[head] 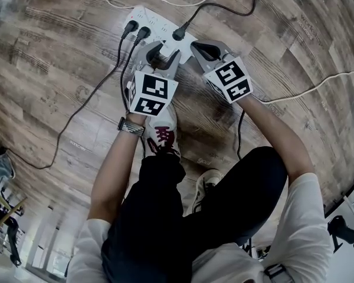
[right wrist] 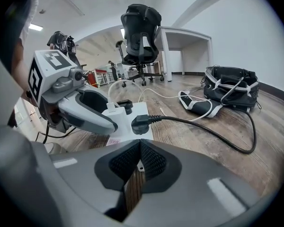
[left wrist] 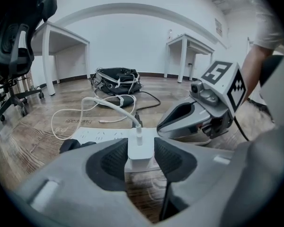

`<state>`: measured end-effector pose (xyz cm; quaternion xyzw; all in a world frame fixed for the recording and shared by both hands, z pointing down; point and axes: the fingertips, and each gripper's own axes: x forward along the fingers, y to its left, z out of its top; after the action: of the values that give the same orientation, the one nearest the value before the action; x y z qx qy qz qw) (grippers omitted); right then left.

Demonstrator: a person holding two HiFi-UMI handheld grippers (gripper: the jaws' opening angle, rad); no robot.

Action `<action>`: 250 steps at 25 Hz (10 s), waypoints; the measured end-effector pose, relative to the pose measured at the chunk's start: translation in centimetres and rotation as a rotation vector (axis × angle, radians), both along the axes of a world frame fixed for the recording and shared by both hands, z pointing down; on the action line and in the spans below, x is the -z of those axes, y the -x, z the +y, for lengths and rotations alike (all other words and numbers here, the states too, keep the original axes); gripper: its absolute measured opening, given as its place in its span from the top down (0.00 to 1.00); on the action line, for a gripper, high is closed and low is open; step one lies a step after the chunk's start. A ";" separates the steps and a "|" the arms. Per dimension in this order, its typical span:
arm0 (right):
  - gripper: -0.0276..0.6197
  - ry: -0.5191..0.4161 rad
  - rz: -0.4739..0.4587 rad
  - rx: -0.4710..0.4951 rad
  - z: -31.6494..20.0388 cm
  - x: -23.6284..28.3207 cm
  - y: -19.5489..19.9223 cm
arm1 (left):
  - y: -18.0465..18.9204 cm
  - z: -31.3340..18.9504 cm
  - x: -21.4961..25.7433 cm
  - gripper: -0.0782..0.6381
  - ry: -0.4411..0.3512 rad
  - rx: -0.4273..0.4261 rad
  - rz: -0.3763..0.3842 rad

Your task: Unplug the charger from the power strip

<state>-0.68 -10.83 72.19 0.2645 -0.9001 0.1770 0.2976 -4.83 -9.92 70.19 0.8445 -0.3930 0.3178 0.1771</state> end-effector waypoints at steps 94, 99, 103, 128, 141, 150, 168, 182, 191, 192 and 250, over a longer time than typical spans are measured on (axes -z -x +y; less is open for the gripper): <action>0.95 0.023 0.020 0.021 -0.3 -0.2 0.8 | 0.6 -0.5 -0.3 0.70 0.071 0.088 0.028; 0.95 0.014 0.017 0.010 -0.6 -0.2 0.7 | 0.9 -0.7 -0.2 0.68 0.159 0.175 0.184; 0.95 0.012 0.015 0.006 -0.6 -0.1 0.7 | 0.9 -0.7 -0.1 0.69 0.123 0.135 0.115; 0.95 0.012 0.011 0.016 -0.5 -0.2 0.8 | 0.6 -0.5 0.0 0.70 0.069 0.078 -0.022; 0.95 -0.008 0.025 0.036 -0.5 -0.2 0.8 | 1.1 -0.5 -0.1 0.69 0.120 0.148 0.093; 0.95 -0.009 0.023 0.039 -0.5 -0.3 0.9 | 0.7 -0.4 0.1 0.70 0.045 0.079 -0.034; 0.95 -0.010 0.022 0.046 -0.4 -0.3 0.8 | 1.0 -0.5 0.8 0.70 0.084 0.110 0.054; 0.95 0.002 0.024 0.037 -0.5 -0.2 1.0 | 2.6 -1.0 1.8 0.70 0.091 0.205 0.170; 0.95 0.004 0.027 0.041 -0.4 -0.1 0.8 | 0.1 -0.3 1.7 0.69 0.245 0.184 0.377; 0.95 0.004 0.028 0.040 -0.4 -0.1 0.8 | 0.1 -0.2 1.4 0.69 0.269 0.194 0.397; 0.95 0.029 -0.006 0.000 -0.6 -0.3 0.8 | 2.1 0.9 -2.1 0.31 0.237 0.117 0.128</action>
<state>-1.49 -11.39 72.47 0.2593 -0.8983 0.1909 0.2988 -6.98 -9.03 72.31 0.8118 -0.3892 0.2967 0.3185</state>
